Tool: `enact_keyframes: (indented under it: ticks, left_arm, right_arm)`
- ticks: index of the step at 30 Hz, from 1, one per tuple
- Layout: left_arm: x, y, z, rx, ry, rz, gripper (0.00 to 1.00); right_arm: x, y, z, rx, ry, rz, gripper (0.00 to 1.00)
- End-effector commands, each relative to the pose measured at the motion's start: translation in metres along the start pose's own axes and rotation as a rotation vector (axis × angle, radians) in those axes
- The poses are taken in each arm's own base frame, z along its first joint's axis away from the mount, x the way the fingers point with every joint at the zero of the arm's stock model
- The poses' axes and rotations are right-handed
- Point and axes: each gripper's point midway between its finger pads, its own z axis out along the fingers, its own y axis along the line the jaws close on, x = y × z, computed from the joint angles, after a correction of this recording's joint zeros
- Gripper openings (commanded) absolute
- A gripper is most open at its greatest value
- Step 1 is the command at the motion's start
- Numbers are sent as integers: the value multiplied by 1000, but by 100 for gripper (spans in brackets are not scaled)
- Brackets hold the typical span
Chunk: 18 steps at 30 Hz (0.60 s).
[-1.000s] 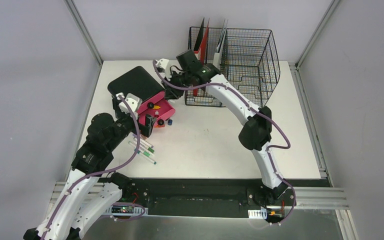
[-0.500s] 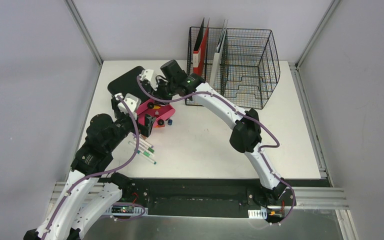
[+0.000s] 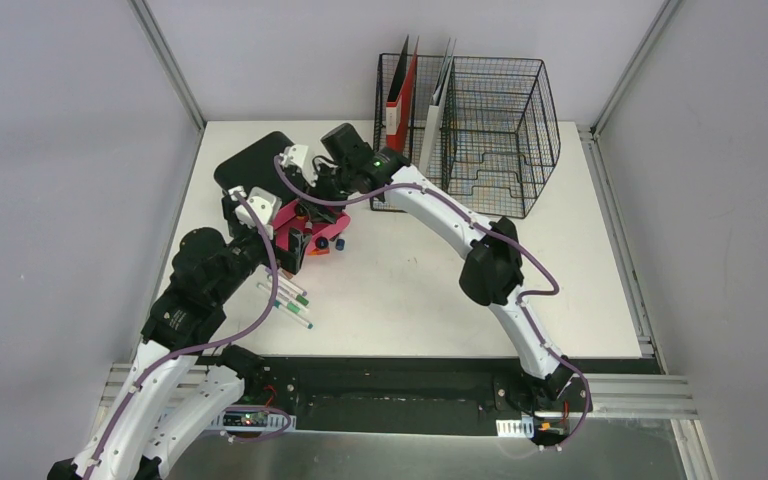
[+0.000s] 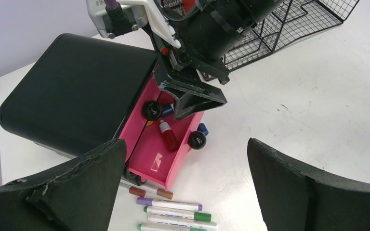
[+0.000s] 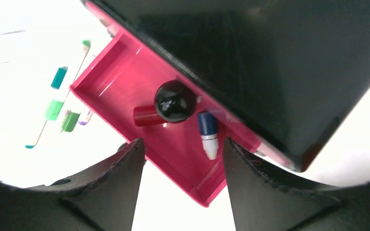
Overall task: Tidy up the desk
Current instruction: Place the stationery in the drawer.
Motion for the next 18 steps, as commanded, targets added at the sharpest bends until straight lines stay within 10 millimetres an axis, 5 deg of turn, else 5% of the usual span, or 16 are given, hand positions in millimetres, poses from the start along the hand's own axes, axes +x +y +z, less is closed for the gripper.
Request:
enact_keyframes:
  ticks: [1,18]
  left_arm:
    - [-9,0,2,3,-44,-12,99]
    - [0,-30,18,167,23,-83,99]
  right_arm:
    - [-34,23,-56,-84,-66,-1,64]
    - [57,86,-172,-282,25,85,71]
